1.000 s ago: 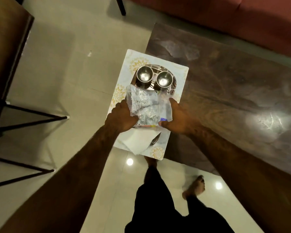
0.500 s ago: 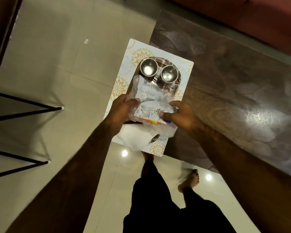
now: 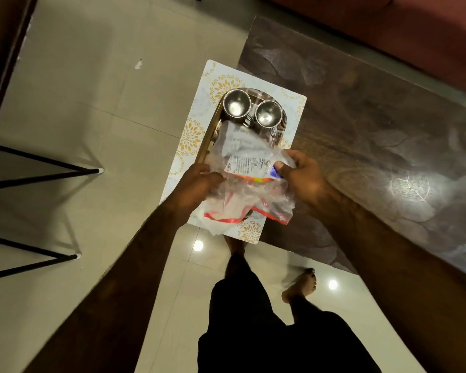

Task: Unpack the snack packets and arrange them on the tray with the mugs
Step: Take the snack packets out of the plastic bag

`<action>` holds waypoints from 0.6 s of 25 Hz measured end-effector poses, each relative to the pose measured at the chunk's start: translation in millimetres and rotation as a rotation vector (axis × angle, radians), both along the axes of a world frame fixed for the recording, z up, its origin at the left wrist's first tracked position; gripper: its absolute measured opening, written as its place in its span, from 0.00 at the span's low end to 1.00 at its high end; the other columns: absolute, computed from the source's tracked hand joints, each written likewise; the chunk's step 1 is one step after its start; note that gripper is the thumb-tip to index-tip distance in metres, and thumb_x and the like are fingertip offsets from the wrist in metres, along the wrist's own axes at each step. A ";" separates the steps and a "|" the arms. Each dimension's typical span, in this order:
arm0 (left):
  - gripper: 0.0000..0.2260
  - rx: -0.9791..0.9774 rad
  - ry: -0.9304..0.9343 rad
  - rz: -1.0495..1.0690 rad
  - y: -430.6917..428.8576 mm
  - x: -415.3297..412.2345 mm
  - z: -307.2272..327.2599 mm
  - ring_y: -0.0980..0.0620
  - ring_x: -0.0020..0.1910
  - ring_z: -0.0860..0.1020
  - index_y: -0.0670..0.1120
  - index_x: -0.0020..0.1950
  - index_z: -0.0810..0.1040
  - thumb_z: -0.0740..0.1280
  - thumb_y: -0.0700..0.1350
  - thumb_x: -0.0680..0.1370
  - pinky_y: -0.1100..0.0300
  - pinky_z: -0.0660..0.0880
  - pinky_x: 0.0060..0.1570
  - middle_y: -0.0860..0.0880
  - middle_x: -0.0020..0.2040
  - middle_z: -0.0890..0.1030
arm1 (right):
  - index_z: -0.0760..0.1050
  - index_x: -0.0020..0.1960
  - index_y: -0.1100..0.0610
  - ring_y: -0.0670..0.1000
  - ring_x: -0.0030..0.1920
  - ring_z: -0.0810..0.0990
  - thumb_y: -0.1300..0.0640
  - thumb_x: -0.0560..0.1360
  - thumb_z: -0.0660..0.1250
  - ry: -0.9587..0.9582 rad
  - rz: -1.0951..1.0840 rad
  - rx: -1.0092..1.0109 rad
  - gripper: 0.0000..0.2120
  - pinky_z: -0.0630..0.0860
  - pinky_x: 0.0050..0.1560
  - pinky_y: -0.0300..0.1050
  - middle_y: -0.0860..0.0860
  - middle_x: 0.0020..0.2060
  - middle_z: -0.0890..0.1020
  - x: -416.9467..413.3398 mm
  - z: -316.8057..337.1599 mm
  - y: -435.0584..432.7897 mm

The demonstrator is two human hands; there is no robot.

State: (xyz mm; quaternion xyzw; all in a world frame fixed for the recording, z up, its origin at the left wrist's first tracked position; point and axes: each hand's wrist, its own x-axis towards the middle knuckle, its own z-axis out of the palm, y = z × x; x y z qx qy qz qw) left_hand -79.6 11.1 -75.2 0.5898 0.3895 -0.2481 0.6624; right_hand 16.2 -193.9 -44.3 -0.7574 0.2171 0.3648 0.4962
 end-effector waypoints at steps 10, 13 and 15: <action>0.23 -0.559 -0.192 0.249 -2.6 -14.6 46.0 0.35 0.56 0.83 0.43 0.68 0.76 0.70 0.33 0.72 0.44 0.82 0.48 0.37 0.60 0.83 | 0.67 0.70 0.39 0.62 0.54 0.86 0.68 0.73 0.72 0.254 -0.170 0.387 0.35 0.84 0.39 0.54 0.52 0.64 0.79 -27.2 48.6 -37.3; 0.18 -0.201 -0.134 0.139 -4.9 -11.9 64.7 0.36 0.44 0.86 0.42 0.67 0.74 0.66 0.35 0.77 0.47 0.84 0.41 0.37 0.49 0.86 | 0.61 0.77 0.41 0.58 0.43 0.89 0.75 0.72 0.69 0.212 -0.228 0.367 0.44 0.84 0.32 0.48 0.56 0.56 0.86 -32.4 53.4 -50.5; 0.14 -0.080 -0.109 0.110 -4.1 -10.9 74.7 0.35 0.40 0.86 0.46 0.65 0.73 0.66 0.42 0.79 0.47 0.84 0.39 0.38 0.46 0.87 | 0.63 0.77 0.46 0.56 0.37 0.88 0.73 0.72 0.70 0.125 -0.209 0.315 0.41 0.83 0.28 0.45 0.58 0.46 0.89 -31.9 58.5 -50.9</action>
